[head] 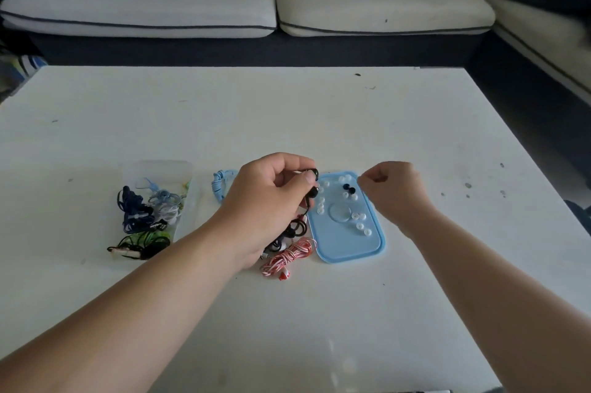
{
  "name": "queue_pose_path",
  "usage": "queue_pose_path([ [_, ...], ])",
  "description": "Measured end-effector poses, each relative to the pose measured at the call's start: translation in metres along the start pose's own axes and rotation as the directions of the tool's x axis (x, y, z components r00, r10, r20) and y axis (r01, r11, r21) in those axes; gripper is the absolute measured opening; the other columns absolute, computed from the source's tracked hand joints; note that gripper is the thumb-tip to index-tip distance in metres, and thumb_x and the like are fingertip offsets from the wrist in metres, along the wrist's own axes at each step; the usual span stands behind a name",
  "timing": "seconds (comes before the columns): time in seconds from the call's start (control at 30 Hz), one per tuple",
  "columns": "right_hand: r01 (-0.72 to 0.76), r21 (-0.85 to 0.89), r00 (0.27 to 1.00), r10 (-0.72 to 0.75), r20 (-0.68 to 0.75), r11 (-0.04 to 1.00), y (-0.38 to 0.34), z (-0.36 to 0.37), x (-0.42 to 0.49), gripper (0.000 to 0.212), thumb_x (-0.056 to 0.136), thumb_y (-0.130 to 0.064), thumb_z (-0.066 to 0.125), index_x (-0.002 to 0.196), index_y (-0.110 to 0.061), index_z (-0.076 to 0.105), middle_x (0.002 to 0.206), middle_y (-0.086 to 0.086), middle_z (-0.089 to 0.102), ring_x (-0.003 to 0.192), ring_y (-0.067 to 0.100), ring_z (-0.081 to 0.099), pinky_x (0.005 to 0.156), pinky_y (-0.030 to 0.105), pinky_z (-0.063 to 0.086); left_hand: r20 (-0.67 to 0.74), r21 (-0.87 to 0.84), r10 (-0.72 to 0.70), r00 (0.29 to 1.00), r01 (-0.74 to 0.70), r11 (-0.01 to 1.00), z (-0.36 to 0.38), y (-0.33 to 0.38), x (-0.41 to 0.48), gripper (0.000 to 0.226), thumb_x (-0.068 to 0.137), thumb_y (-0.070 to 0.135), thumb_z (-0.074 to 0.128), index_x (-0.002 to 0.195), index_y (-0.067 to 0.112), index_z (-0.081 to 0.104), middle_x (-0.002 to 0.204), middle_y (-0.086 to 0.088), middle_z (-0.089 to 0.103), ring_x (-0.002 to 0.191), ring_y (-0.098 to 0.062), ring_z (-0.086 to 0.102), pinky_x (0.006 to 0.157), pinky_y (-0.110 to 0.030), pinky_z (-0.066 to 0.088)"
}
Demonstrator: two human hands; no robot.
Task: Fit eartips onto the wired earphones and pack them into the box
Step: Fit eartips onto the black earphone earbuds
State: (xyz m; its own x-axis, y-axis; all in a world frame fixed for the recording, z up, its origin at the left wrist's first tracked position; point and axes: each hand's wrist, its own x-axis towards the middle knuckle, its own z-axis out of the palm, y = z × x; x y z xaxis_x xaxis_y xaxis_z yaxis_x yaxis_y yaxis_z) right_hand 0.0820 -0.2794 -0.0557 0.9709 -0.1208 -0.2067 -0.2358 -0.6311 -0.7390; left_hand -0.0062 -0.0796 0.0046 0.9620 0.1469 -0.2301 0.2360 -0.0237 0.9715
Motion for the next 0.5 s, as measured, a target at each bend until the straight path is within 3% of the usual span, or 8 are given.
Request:
queue_pose_path([
  [0.17,-0.012,-0.142,0.999,0.018,0.041,0.99,0.001,0.018,0.014,0.016,0.084,-0.014,0.066,0.075,-0.001,0.072,0.059,0.004,0.055,0.052,0.019,0.043,0.049,0.024,0.036,0.011,0.006,0.004,1.0,-0.004,1.0,-0.006,-0.001,0.001,0.013,0.099,0.011,0.066,0.101,0.021,0.074,0.086,-0.004,0.077,0.067,-0.011,0.068,0.057,-0.018,0.05],
  [0.3,-0.032,-0.2,0.999,0.037,0.021,0.979,0.001,0.024,0.022,0.014,0.08,-0.004,0.059,0.075,0.006,0.069,0.062,0.008,0.048,0.059,0.022,0.037,0.053,0.028,0.037,0.02,0.027,0.004,1.0,-0.004,1.0,-0.01,-0.001,0.004,0.014,0.099,0.013,0.067,0.101,0.024,0.074,0.085,-0.002,0.077,0.069,-0.01,0.068,0.059,-0.022,0.05],
  [0.5,-0.01,-0.223,0.999,0.021,0.047,0.975,-0.001,0.023,0.017,0.015,0.081,-0.003,0.055,0.069,0.0,0.065,0.062,0.01,0.051,0.055,0.023,0.036,0.051,0.027,0.035,-0.008,0.041,0.033,0.999,-0.033,0.999,-0.014,-0.001,0.006,0.014,0.098,0.014,0.068,0.102,0.025,0.075,0.085,-0.001,0.078,0.07,-0.012,0.07,0.065,-0.031,0.049],
])
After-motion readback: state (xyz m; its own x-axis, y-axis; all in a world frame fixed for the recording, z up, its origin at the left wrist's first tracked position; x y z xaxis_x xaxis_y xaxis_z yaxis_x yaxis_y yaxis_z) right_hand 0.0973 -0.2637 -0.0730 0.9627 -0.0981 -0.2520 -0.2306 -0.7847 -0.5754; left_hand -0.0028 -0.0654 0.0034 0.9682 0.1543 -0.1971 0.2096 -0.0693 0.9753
